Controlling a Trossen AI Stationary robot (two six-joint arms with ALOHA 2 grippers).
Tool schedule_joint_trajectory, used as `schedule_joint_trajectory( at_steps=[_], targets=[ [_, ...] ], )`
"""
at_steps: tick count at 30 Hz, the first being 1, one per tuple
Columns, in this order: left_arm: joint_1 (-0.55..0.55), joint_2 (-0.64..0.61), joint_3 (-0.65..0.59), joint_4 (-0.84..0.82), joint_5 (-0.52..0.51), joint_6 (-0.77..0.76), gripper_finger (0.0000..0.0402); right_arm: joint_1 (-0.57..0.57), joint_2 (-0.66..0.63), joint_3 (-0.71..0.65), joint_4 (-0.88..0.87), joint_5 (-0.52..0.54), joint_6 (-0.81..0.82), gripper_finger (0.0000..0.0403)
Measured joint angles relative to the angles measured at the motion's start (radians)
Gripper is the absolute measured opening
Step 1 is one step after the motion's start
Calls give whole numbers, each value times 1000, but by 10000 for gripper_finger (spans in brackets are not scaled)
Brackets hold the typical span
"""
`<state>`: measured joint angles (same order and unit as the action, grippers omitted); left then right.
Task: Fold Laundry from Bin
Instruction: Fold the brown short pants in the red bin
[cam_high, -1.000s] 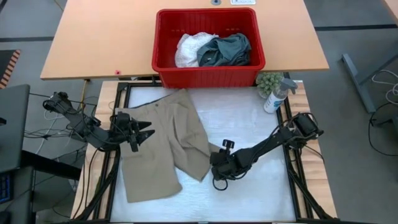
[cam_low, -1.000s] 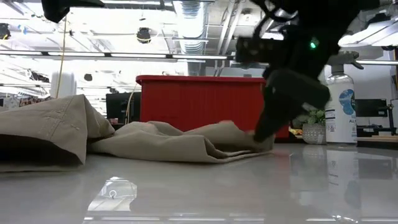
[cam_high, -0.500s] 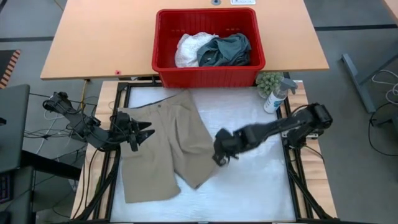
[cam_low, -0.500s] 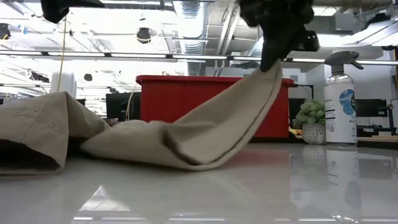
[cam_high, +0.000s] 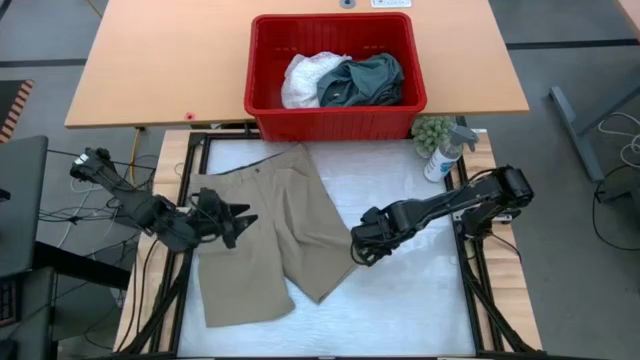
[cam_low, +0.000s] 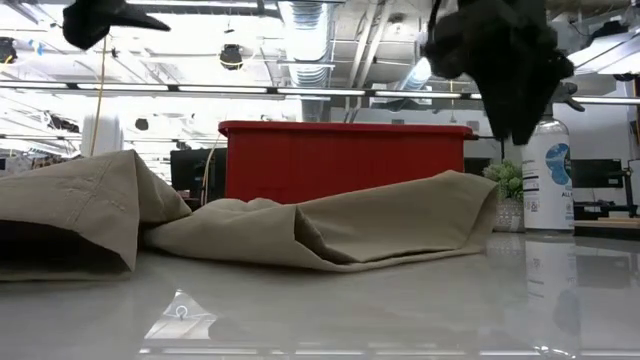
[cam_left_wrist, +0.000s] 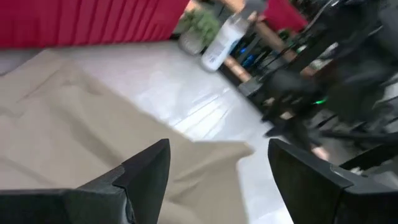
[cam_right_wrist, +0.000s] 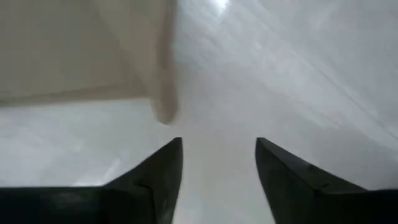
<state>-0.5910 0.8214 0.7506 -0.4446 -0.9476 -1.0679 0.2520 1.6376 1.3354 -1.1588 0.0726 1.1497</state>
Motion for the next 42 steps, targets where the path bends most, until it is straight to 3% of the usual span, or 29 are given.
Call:
schedule_joint_trajectory(
  at_steps=[6,15,28,42],
  targets=[
    [31,97,0,-50,62,-82,258,-150,-19,4,391,56,-219,242],
    [37,113,0,-2,100,-101,258,-375,149,2,613,62,-439,226],
    [37,112,0,18,105,-116,258,-441,314,1,732,57,-508,223],
    [37,112,0,16,98,-115,258,-471,355,2,785,38,-591,161]
  ],
)
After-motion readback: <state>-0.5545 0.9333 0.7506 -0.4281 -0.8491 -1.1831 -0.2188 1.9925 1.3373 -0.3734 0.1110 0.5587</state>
